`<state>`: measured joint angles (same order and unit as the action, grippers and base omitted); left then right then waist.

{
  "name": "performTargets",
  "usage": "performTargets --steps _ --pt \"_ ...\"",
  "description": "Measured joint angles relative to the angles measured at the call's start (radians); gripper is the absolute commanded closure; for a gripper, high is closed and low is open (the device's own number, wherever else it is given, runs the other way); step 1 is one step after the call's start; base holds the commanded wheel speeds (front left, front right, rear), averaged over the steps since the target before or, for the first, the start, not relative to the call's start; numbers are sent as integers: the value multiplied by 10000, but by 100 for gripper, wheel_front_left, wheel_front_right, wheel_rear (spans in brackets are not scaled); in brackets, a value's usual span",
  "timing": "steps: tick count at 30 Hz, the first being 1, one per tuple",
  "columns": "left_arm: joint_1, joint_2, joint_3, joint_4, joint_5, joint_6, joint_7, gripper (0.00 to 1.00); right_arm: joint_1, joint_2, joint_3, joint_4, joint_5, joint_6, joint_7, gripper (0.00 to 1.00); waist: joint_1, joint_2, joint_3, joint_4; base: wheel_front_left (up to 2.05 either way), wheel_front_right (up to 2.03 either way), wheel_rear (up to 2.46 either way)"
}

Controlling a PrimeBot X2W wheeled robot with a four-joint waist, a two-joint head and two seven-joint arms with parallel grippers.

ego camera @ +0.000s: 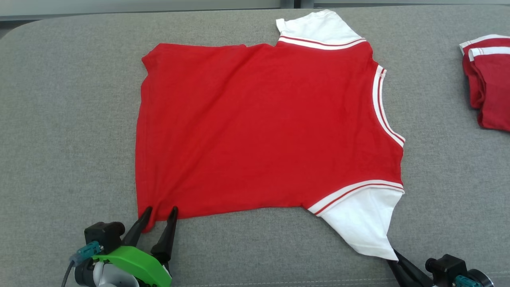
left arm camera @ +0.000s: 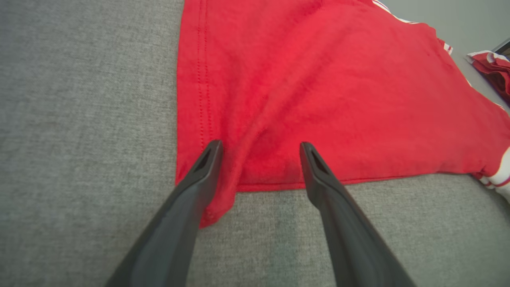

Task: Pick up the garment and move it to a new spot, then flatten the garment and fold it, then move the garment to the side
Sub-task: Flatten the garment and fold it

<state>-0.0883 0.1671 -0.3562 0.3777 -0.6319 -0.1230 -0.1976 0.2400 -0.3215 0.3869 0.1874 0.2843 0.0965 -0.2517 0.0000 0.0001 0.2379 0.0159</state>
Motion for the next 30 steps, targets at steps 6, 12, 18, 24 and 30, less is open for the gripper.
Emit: performTargets --steps 6,12,18,24,30 --pt "17 90 169 12 -36 0 115 0 -70 6 -38 13 58 2 0 100 0 -1 40 -25 0 0 0" --pt "173 222 387 -44 -240 13 226 0 -70 6 -92 56 58 2 0 100 0 0 36 -38 0 0 0" --pt "419 435 554 -184 -357 59 468 0 -69 6 -173 90 63 2 0 100 0 0 24 -1 0 0 0" --pt "495 514 606 -314 -451 63 704 0 -69 2 -174 125 69 19 0 100 0 0 -5 74 0 0 0" --pt "558 514 435 -385 -581 61 1009 70 -69 0 -155 157 69 75 0 100 0 0 -56 95 0 0 0"
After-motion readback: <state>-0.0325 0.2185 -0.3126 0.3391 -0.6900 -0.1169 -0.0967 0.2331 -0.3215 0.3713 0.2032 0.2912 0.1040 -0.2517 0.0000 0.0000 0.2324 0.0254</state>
